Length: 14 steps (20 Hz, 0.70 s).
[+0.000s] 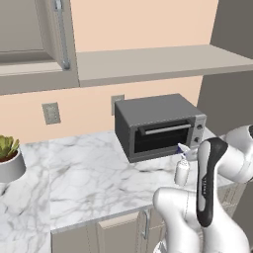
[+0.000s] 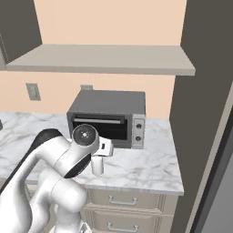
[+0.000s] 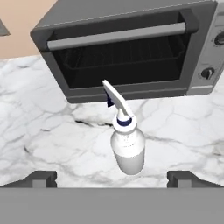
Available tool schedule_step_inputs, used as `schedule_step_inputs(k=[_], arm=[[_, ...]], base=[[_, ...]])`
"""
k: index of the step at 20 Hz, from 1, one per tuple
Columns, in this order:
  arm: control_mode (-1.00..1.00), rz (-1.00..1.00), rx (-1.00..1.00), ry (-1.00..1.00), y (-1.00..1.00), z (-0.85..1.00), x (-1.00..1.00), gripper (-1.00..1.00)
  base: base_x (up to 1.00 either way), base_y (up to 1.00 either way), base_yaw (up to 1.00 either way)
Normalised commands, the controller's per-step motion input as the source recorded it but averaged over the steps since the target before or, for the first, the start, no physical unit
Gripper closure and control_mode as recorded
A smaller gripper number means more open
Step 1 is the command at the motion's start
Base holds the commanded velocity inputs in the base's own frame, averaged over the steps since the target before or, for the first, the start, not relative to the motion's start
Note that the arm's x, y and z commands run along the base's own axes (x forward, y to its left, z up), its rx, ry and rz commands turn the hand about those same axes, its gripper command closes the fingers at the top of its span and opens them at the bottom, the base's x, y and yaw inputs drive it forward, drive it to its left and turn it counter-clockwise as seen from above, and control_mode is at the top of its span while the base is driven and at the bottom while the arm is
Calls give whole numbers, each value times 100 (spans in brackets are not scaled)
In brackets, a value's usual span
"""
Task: Move the cutting board and knife to the sink. Then move spray from the shelves to the counter.
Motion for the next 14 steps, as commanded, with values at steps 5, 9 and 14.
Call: schedule_step_inputs(k=[5,9,14], arm=[[-100,-13,2,3,18,13,-49,-100],[-100,-7,0,0,18,2,-54,-100],[-100,-6,0,0,19,0,-53,-100]], base=[[0,0,0],[0,0,0],[0,0,0]])
